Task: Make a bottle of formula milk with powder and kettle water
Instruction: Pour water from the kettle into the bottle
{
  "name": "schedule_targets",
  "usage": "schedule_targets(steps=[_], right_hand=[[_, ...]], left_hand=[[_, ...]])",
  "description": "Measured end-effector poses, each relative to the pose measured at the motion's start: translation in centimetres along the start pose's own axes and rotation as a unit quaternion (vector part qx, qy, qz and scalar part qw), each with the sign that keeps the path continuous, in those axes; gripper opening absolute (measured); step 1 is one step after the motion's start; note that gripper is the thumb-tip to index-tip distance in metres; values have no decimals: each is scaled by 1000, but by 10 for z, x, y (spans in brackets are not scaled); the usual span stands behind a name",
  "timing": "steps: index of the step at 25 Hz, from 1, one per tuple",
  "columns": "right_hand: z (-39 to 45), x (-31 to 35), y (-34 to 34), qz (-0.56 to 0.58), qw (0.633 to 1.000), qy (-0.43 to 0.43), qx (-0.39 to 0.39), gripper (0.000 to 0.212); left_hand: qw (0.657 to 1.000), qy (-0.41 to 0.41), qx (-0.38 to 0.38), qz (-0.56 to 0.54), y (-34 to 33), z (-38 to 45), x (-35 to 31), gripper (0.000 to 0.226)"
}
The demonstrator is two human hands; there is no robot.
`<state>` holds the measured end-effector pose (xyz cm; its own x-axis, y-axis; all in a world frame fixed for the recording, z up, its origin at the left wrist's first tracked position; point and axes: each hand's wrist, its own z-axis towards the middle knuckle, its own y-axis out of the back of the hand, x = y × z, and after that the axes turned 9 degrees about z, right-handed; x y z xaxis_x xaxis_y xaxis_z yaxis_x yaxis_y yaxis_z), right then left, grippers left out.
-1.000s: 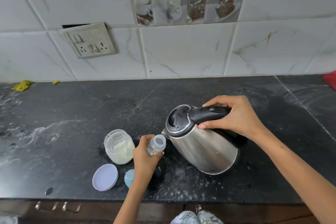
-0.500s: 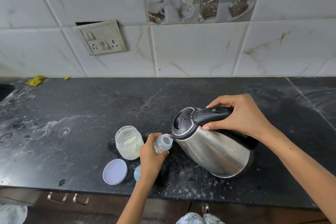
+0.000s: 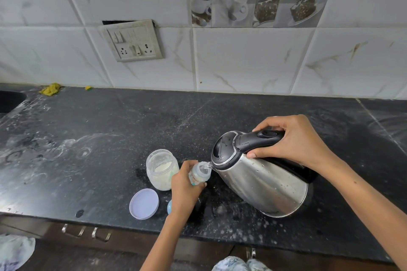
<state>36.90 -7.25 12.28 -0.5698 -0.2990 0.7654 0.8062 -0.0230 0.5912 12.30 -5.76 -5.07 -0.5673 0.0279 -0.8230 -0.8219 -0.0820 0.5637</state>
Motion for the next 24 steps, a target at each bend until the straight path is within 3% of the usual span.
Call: schedule_targets(steps=[24], right_hand=[[1, 11, -5, -17, 1000, -15, 12, 37]], left_hand=[[1000, -16, -9, 13, -1, 1, 0, 50]])
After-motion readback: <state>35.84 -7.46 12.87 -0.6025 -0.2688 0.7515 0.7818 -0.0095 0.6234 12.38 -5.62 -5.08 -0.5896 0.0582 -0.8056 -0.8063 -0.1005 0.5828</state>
